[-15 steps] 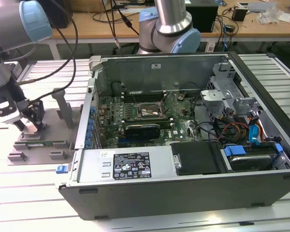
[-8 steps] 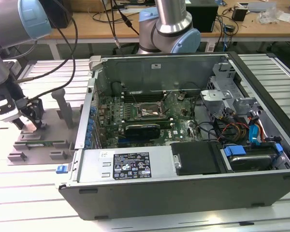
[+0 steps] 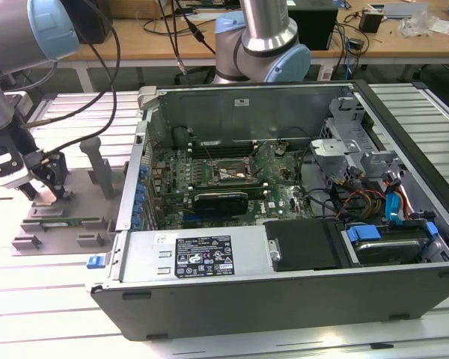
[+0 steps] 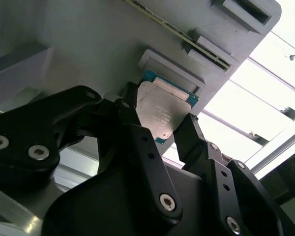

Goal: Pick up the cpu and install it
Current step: 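Pick up the cpu and move it towards the insertion slot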

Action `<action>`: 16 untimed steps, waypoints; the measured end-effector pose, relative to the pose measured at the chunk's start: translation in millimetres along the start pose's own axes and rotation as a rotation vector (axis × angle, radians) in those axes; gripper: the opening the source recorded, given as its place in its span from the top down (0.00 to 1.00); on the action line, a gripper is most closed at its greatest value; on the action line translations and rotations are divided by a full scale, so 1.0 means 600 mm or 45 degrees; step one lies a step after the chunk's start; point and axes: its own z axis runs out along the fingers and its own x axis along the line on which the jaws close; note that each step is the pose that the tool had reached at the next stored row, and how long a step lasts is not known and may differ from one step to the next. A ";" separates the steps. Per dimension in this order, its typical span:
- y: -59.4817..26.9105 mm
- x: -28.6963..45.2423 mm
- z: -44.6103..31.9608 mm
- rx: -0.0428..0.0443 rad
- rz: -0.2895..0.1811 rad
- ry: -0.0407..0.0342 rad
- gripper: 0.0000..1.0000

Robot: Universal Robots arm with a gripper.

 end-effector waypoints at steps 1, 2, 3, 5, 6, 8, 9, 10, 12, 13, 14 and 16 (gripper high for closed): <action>0.000 0.000 -0.003 0.000 0.000 0.0004 0.46; 0.000 0.000 -0.007 0.000 0.000 0.0000 0.46; 0.000 0.000 -0.010 0.001 0.000 0.0002 0.46; 0.001 -0.001 -0.023 0.001 0.000 0.0000 0.46; 0.001 -0.001 -0.028 0.002 0.000 0.0000 0.46; 0.002 -0.001 -0.038 0.003 0.000 0.0000 0.46; 0.002 -0.002 -0.045 0.003 0.000 0.0000 0.46; 0.002 -0.002 -0.050 0.004 0.000 0.0000 0.46; 0.003 -0.002 -0.062 0.005 0.000 -0.0001 0.46; 0.003 -0.003 -0.071 0.005 0.000 0.0000 0.46; 0.004 -0.003 -0.077 0.005 0.000 0.0000 0.46; 0.004 -0.003 -0.089 0.006 0.000 0.0000 0.46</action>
